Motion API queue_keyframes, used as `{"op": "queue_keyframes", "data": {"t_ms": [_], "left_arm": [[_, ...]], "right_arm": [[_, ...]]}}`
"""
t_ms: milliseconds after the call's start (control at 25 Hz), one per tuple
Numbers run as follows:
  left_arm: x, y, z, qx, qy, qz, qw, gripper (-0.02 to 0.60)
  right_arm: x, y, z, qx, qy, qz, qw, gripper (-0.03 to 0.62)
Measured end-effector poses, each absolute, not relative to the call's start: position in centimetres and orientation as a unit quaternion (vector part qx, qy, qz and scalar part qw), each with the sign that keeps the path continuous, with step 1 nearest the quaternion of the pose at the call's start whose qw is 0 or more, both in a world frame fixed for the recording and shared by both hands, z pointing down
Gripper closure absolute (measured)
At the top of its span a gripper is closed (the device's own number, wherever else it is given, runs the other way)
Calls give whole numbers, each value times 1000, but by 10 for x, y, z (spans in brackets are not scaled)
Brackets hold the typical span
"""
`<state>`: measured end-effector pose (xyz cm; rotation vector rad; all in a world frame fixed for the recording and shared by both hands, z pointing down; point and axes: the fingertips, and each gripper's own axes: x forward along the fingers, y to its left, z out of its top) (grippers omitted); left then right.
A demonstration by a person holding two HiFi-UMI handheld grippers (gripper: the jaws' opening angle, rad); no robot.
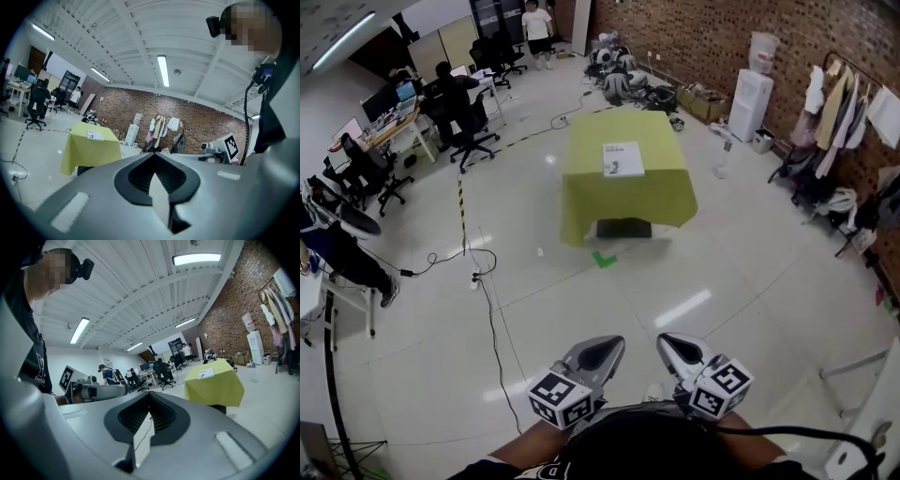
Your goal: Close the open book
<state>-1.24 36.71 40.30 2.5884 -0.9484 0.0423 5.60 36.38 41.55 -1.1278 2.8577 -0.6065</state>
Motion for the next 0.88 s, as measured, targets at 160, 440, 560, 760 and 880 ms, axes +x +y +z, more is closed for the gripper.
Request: {"op": "queue_keyframes", "data": {"t_ms": [160,440,560,760,880], "left_arm": [[15,349,401,918,-345,13,196,574],[74,321,406,914,-351,23,201,574],[87,314,405,914,-351,29,199,574],[81,296,410,904,-376,38,201,574],[83,285,414,902,-378,44,205,574]], "right_arm": [[81,348,420,-349,915,-203,5,588],[124,321,425,-329,919,-216,9,588],[135,311,429,-326,916,-232,11,588],[142,296,430,-321,920,-224,13,588],[146,283,434,-322,918,-232,15,588]]}}
